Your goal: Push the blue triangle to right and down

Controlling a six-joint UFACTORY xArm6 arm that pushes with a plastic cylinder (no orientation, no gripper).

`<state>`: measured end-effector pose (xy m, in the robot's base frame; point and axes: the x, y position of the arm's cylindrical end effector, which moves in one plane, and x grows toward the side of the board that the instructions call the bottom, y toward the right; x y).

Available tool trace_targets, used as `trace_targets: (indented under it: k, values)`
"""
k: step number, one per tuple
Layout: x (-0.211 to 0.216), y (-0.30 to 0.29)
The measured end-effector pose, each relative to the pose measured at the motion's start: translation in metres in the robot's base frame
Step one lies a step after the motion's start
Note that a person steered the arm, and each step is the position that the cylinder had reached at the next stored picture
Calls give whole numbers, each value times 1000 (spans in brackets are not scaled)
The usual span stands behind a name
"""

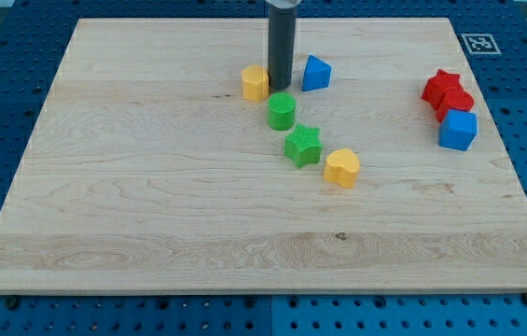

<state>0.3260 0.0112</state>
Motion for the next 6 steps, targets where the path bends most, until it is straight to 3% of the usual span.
trace_targets:
  k: [2, 3, 5, 6]
  values:
    - [-13, 47]
    - [5, 67]
    - [-19, 98]
    - [1, 107]
